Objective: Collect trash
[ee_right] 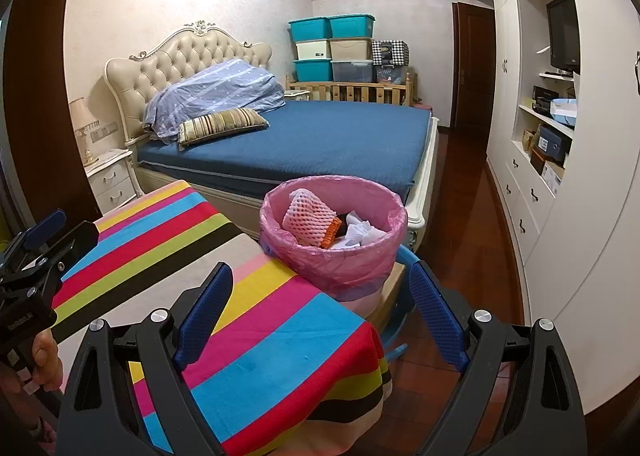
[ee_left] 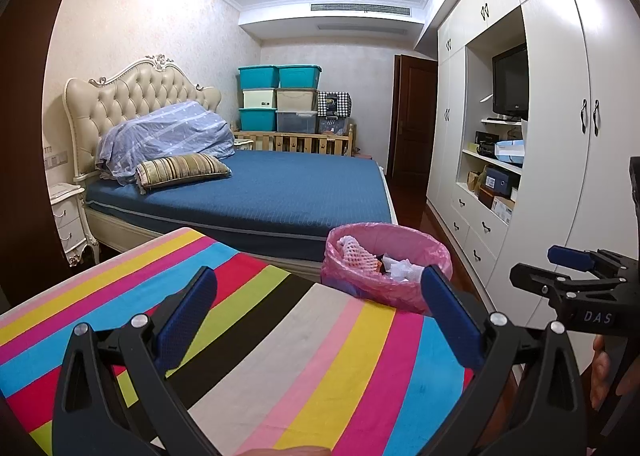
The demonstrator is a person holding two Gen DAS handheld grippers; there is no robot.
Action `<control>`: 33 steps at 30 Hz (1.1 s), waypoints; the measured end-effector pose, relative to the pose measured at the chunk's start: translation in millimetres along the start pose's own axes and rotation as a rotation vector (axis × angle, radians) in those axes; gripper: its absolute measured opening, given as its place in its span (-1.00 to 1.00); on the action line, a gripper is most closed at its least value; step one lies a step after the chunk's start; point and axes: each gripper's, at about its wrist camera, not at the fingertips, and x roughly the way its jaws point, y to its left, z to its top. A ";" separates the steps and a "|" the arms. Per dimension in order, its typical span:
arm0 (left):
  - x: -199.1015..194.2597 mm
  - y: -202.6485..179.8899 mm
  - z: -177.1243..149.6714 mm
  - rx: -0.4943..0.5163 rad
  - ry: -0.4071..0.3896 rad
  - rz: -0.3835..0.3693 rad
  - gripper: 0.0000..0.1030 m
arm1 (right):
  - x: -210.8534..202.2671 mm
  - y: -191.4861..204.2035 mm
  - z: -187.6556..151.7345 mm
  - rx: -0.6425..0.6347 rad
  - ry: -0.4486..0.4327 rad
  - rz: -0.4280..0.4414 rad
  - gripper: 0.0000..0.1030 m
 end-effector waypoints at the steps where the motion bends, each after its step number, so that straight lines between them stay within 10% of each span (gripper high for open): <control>1: -0.4 -0.1 0.1 0.002 0.002 0.000 0.92 | -0.2 -0.4 0.1 0.001 0.001 0.000 0.65; 33: 0.8 -1.2 -2.0 0.013 0.015 0.001 0.92 | -4.5 -4.7 0.5 0.009 -0.007 -0.015 0.65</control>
